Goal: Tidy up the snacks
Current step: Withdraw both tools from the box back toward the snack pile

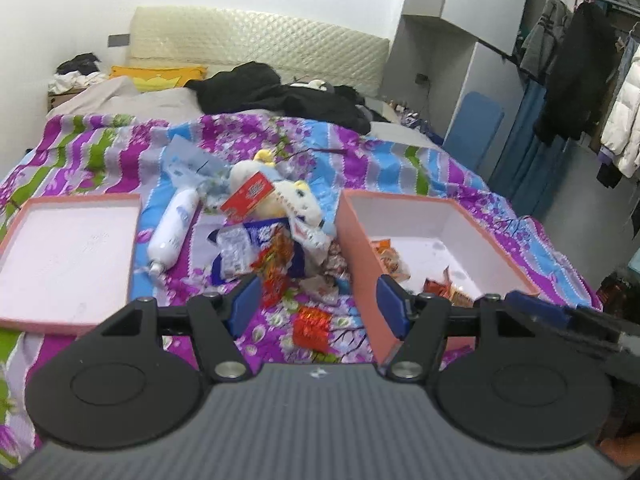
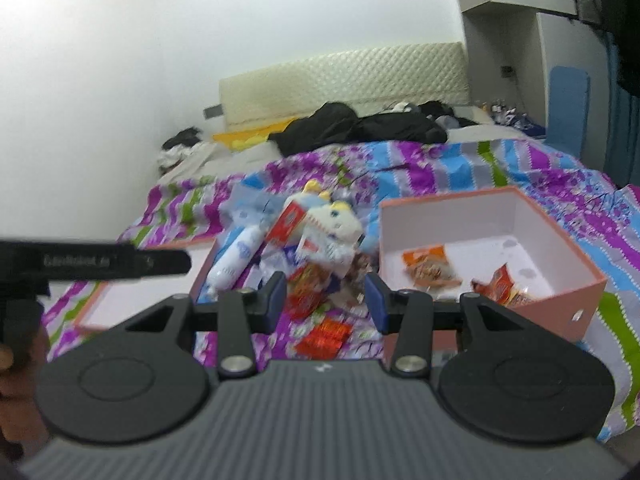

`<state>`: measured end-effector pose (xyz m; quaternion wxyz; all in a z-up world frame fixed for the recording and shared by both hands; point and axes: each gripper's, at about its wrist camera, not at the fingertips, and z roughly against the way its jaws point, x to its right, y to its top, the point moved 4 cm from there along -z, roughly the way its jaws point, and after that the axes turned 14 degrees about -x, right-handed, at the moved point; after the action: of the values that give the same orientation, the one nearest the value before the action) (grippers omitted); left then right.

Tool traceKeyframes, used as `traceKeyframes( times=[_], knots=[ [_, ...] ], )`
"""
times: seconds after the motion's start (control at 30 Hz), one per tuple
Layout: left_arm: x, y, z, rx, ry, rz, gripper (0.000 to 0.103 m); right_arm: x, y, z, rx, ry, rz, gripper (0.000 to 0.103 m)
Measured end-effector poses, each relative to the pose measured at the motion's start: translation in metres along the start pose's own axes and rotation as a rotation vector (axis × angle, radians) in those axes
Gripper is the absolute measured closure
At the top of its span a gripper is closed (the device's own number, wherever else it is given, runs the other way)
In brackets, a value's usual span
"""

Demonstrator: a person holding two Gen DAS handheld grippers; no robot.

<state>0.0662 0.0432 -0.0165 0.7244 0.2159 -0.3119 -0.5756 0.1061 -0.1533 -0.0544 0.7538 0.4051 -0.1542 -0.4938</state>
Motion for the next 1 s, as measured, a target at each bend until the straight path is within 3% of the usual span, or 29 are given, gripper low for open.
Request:
traceKeyframes(
  times=[0.27,0.5,1.0],
  knots=[
    [-0.022,-0.048,-0.008,-0.058,0.012,0.07,0.034,-0.01,-0.052,-0.019,-0.125,0.011,0.05,0.057],
    [-0.045,-0.069,-0.035,-0.133,0.005,0.156,0.034,-0.017,-0.058,-0.034,-0.166,0.012,0.085,0.057],
    [-0.083,-0.034,-0.119,-0.232,-0.037,0.225,0.034,-0.041,-0.045,-0.109,-0.244,-0.016,0.144,0.057]
  ],
)
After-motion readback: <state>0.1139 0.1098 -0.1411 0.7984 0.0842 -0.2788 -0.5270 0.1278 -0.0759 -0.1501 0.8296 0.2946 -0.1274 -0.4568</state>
